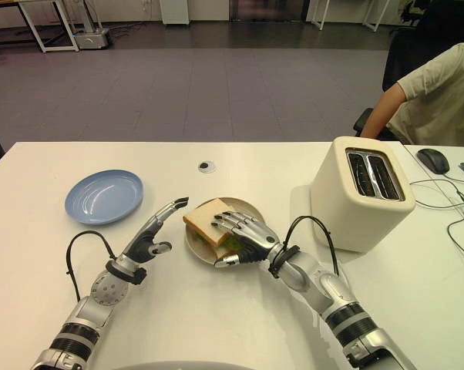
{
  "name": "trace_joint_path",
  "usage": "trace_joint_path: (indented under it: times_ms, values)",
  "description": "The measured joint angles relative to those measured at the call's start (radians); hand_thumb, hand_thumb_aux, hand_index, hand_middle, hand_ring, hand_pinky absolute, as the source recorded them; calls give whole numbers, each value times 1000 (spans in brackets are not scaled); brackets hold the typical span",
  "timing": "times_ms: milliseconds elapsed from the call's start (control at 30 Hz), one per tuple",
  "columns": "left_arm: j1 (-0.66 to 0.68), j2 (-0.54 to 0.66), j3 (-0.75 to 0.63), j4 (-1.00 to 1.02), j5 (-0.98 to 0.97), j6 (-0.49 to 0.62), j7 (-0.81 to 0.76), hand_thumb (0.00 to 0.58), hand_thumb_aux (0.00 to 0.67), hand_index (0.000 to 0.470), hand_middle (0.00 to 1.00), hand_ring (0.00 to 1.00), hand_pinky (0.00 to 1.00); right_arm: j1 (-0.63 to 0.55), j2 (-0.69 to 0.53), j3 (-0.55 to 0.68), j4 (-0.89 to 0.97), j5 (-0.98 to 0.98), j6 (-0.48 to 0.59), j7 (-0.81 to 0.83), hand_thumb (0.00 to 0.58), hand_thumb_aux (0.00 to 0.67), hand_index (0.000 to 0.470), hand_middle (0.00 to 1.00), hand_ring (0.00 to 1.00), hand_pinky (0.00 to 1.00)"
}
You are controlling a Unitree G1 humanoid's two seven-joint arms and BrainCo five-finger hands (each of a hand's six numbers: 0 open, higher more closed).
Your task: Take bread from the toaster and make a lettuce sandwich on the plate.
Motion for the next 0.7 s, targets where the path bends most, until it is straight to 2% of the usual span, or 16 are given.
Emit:
trace_joint_path:
  times_ms: [100,267,333,467,500,533,567,700]
  values:
    - [0,3,0,1,1,0,3,0,0,0,0,0,0,0,-27,-1,-11,-61,-7,-12,0,0,0,0,0,0]
    - [2,36,7,-18,55,2,26,0,0,0,0,0,0,-16,-33,-62,7,-122,6,-145,0,0,0,0,0,0]
    - [9,89,14,-88,145,10,35,0,0,0,0,0,0,-23,-68,-133,-36,-26,-73,-159,0,0,0,0,0,0]
    - [61,192,58,-234,191,35,0,0,0,0,0,0,0,23,-192,-219,-88,244,-238,-34,0,0,0,0,0,0]
    - [76,221,73,-255,195,44,-13,462,368,258,459,459,459,45,-230,-232,-87,283,-250,6,392,289,203,0,0,0]
    - [93,255,80,-278,195,52,-37,580,670,470,1000,1000,1000,74,-271,-241,-85,326,-257,63,539,491,345,325,325,325]
    - [116,294,80,-298,195,58,-72,580,670,470,1000,1000,1000,114,-317,-240,-81,359,-260,134,580,670,470,949,949,949]
    - [172,363,30,-330,190,69,-199,580,670,470,1000,1000,1000,193,-356,-222,-75,385,-228,278,580,670,470,953,953,953]
